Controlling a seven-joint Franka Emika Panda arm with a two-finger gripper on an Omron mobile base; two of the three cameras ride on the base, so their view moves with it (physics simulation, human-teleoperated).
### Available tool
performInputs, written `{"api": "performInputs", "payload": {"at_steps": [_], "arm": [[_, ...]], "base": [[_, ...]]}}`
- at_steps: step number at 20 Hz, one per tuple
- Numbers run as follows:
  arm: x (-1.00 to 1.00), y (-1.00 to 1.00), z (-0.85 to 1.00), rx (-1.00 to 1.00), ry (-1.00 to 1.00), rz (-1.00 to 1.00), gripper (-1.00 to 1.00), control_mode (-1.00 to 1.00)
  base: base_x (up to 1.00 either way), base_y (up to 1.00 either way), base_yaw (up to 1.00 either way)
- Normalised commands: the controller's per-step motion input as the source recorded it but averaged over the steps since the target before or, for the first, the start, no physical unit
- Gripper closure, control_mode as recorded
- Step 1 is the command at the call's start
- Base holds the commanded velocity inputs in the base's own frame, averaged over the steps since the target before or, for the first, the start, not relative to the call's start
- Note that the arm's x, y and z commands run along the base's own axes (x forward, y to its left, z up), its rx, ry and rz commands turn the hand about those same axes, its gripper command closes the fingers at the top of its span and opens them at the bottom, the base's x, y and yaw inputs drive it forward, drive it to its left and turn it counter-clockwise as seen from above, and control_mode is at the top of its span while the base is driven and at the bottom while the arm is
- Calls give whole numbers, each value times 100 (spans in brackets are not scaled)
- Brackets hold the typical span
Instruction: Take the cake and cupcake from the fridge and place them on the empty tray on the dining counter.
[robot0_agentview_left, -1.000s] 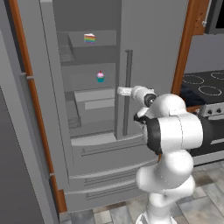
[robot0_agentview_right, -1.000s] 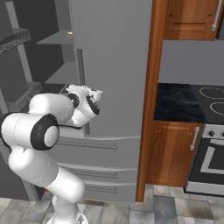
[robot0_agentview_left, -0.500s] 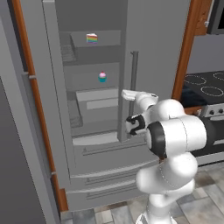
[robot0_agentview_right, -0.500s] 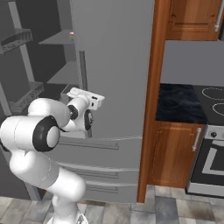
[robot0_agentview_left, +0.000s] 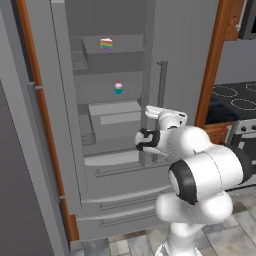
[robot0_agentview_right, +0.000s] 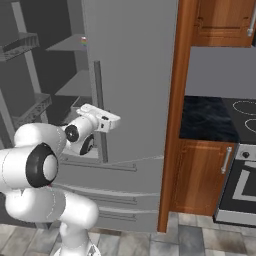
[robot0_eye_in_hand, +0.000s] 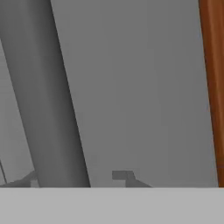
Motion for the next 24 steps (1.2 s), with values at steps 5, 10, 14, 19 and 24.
{"api": "performInputs", "payload": {"at_steps": [5, 10, 14, 19, 24], "arm": [[-75, -100, 60, 3, 73, -10, 100, -100], [-64, -97, 58, 0, 78, -2, 100, -100], [-58, -66, 60, 0, 75, 1, 100, -100], [-89, 22, 31, -3, 45, 13, -100, -100], [-100, 49, 21, -3, 9, 20, -100, -100]], "base": [[0, 0, 0], [0, 0, 0], [0, 0, 0], [0, 0, 0], [0, 0, 0]]}}
